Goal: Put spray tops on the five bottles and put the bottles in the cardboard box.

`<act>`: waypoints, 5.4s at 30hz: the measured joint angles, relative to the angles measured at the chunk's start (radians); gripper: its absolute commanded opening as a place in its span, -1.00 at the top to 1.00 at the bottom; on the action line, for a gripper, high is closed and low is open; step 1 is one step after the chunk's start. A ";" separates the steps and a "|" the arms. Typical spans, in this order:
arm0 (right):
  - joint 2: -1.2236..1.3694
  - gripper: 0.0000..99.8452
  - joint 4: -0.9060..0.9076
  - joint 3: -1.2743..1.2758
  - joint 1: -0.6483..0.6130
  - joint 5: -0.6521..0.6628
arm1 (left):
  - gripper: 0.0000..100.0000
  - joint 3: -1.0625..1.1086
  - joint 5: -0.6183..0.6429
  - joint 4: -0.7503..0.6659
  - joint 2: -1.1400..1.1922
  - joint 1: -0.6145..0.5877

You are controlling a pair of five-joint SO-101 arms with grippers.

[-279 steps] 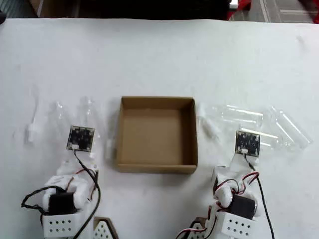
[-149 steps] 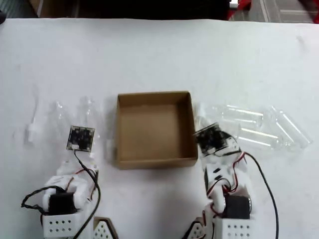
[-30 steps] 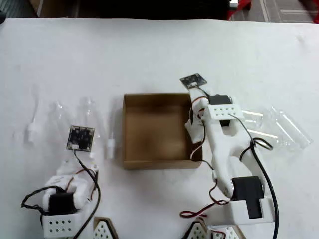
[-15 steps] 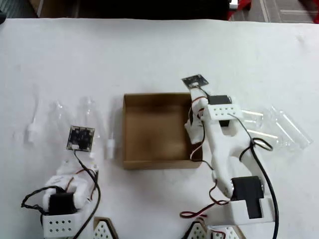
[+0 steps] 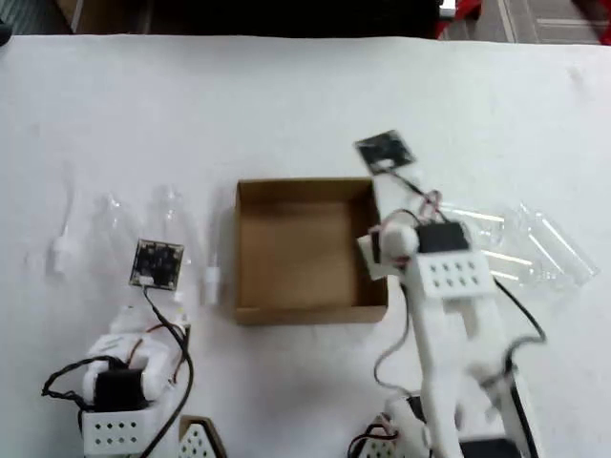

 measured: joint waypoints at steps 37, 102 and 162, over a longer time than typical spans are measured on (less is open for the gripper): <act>-1.102 0.86 -0.465 0.783 0.227 -0.164 | 0.95 -0.747 -0.634 -0.044 -0.018 -0.459; -0.738 0.97 0.023 -0.083 0.216 0.095 | 0.86 -0.281 0.107 -0.825 0.652 0.281; 1.077 0.48 0.465 -1.091 0.144 1.123 | 0.95 -0.222 0.048 -0.977 0.649 0.281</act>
